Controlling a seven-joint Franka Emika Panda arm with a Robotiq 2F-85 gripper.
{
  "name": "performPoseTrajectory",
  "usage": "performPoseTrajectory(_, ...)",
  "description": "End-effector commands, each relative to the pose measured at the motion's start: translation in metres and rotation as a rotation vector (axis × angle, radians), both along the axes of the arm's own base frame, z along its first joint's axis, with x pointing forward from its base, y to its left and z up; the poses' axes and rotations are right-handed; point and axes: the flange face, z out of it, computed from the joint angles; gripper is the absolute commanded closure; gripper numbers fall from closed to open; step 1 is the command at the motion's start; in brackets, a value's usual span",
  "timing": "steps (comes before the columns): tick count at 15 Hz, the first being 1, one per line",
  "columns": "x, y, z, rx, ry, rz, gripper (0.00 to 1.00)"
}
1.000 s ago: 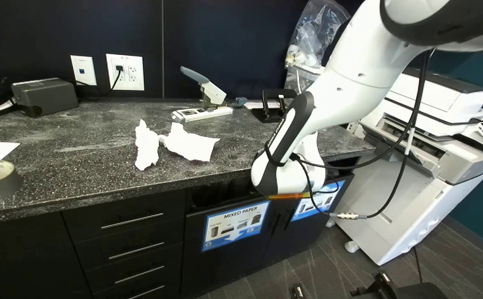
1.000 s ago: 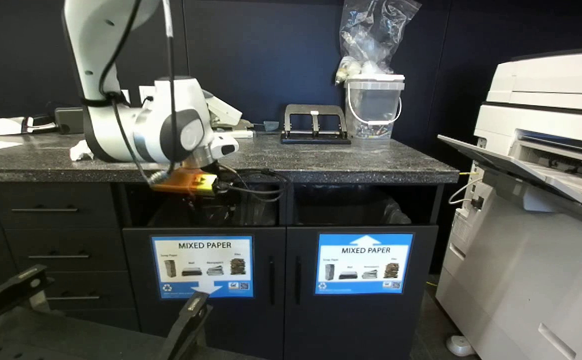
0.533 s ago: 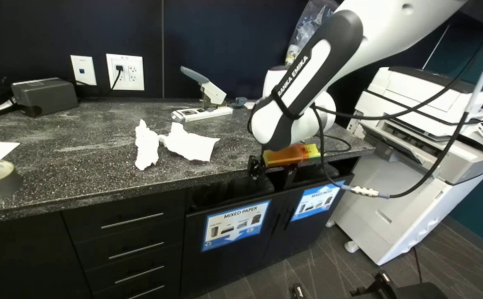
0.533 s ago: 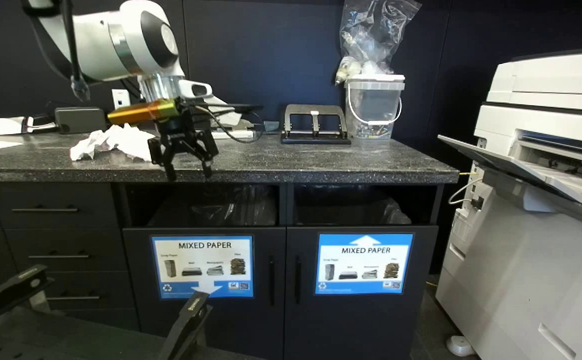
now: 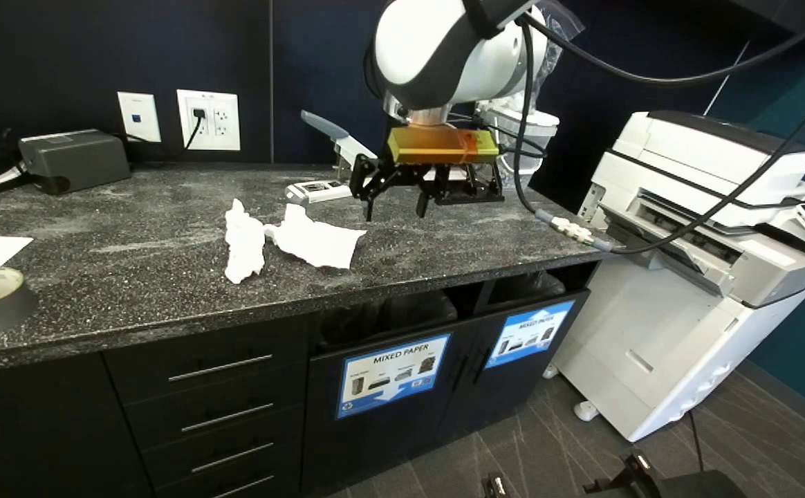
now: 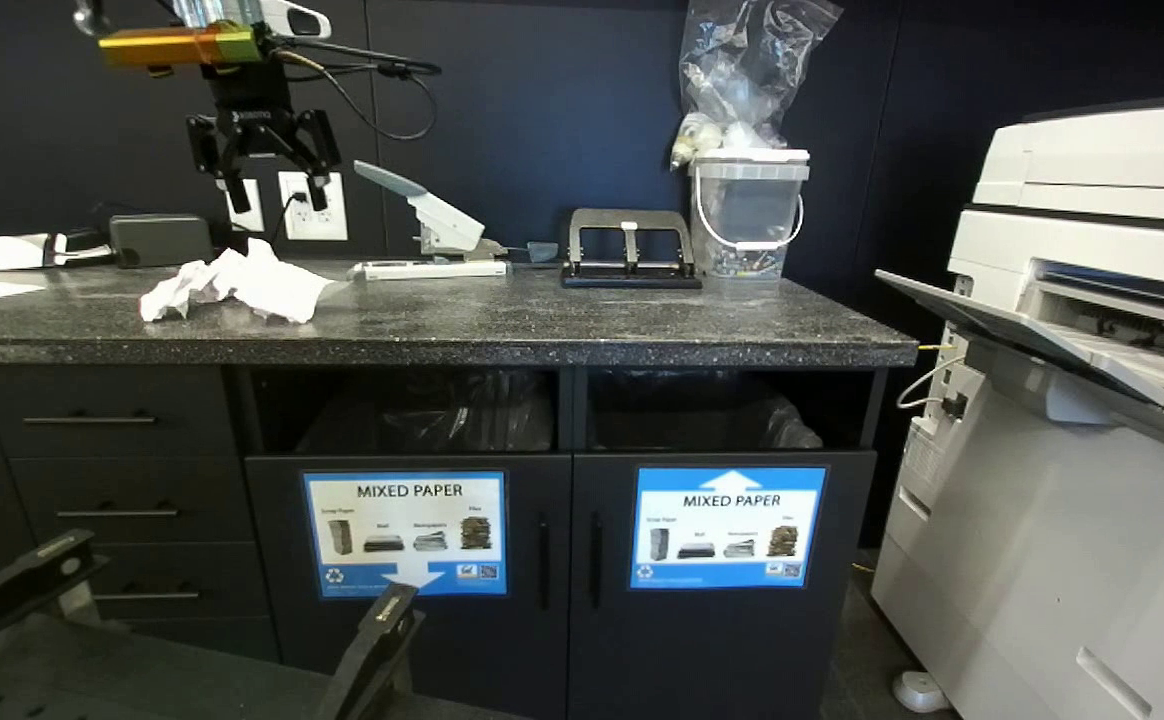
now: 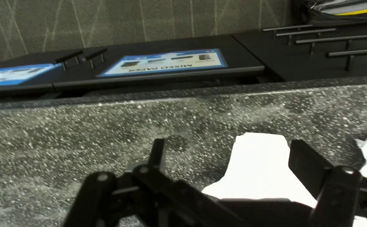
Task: Put the tissues into the rubbish bin.
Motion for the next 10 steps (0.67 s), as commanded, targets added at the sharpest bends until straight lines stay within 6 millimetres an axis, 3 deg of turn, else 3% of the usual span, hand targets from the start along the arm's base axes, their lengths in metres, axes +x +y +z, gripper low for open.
performPoseTrajectory(1,0.024,0.018,-0.003,0.041,-0.008,0.148,0.0)
performPoseTrajectory(8,0.079,0.011,-0.055,0.042,0.059,0.485,0.0)
performPoseTrajectory(10,0.099,0.007,-0.061,0.06,0.059,0.548,0.0)
